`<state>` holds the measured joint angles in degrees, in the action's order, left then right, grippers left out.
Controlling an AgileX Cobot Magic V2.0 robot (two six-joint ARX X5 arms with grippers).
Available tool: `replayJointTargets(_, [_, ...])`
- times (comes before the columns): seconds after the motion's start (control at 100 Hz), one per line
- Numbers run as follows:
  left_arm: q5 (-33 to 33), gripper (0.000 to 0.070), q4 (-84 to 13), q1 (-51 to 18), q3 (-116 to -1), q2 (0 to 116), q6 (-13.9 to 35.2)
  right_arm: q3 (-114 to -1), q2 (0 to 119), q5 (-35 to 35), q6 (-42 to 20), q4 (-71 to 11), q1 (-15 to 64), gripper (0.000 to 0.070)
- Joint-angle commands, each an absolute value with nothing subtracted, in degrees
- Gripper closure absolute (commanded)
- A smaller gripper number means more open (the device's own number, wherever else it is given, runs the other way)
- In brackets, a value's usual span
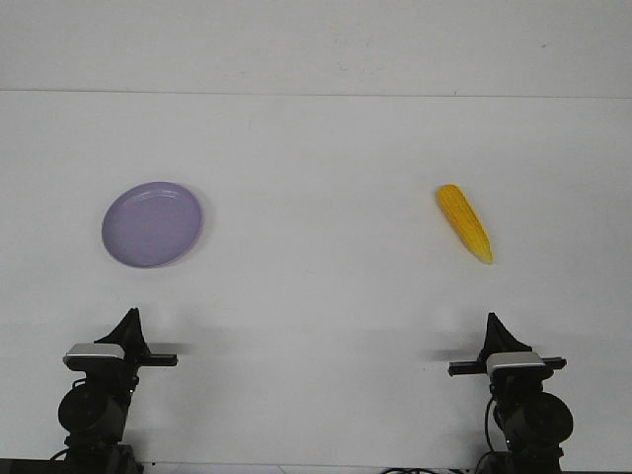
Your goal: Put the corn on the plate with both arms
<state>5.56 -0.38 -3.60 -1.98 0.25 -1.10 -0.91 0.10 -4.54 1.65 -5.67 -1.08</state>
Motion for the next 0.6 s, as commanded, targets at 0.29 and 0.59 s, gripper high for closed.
replayJointTargets(0.29, [5.5, 0.0689, 8.6, -3.5, -3.0, 0.6, 15.8, -0.7, 0.1, -4.5, 0.9, -5.1, -1.0, 0.0696])
replayJointTargets(0.59, [13.5, 0.0263, 1.6, -3.3, -24.2, 20.5, 12.2, -0.7, 0.1, -4.5, 0.9, -5.1, -1.0, 0.0696])
